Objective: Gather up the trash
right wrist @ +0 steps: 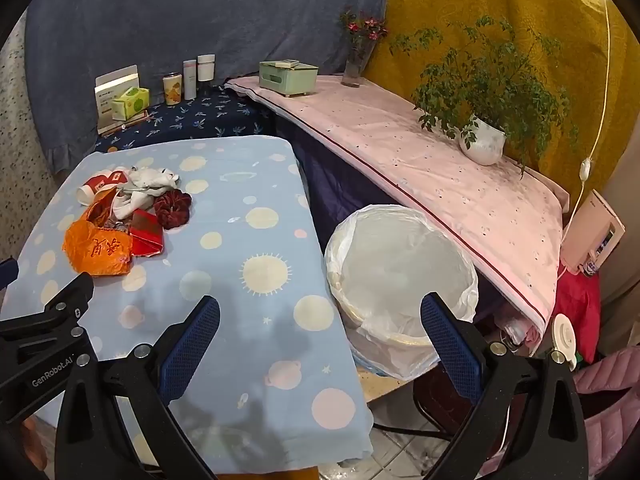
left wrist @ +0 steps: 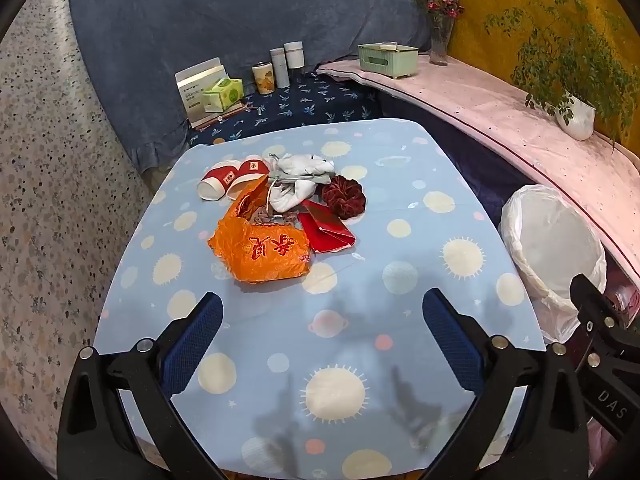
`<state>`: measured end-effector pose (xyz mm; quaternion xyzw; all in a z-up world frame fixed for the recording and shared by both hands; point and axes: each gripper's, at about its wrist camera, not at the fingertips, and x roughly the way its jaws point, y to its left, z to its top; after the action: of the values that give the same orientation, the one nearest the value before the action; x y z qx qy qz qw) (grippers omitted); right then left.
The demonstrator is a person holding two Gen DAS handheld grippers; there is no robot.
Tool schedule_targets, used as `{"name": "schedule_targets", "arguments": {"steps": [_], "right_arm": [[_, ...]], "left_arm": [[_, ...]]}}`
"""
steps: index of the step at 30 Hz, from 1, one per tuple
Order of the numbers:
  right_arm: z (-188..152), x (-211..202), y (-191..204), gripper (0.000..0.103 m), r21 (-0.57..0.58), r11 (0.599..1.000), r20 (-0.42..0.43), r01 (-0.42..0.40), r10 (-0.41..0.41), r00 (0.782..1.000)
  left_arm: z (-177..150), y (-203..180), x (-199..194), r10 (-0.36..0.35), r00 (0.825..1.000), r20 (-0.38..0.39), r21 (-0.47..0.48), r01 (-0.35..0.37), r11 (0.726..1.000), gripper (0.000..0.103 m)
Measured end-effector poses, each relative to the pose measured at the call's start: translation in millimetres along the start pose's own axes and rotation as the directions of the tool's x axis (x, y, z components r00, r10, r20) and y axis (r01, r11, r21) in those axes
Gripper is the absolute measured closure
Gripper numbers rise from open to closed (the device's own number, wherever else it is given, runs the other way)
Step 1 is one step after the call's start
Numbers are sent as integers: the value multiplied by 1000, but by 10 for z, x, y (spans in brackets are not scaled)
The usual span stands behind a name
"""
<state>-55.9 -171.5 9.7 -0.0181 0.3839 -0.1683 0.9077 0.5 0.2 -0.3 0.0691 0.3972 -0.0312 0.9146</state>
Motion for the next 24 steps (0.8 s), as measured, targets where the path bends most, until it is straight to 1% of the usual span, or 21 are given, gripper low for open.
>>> {"name": "schedule_targets", "arguments": {"steps": [5,8,12,24], "right_arm": [[8,21,25,7,-2,1000,-8,-5,5,1000],[22,31,-35,7,5,1000,-8,-8,8,1000],[38,49,-65,7,10,1000,-4,-10,10,1000],[45,90,-16,7,9,1000,-13,7,-7,1000]], "left_arm": [[3,4,-4,3,1000,4,4,-3,1000,8],[-3,13,-6,4,1000,6,4,-4,1000,8],[-2,-21,69,3,1000,-3,4,-3,1000,8],[-3,-20,130,-10,1000,-6,17,10,1000,8]]}}
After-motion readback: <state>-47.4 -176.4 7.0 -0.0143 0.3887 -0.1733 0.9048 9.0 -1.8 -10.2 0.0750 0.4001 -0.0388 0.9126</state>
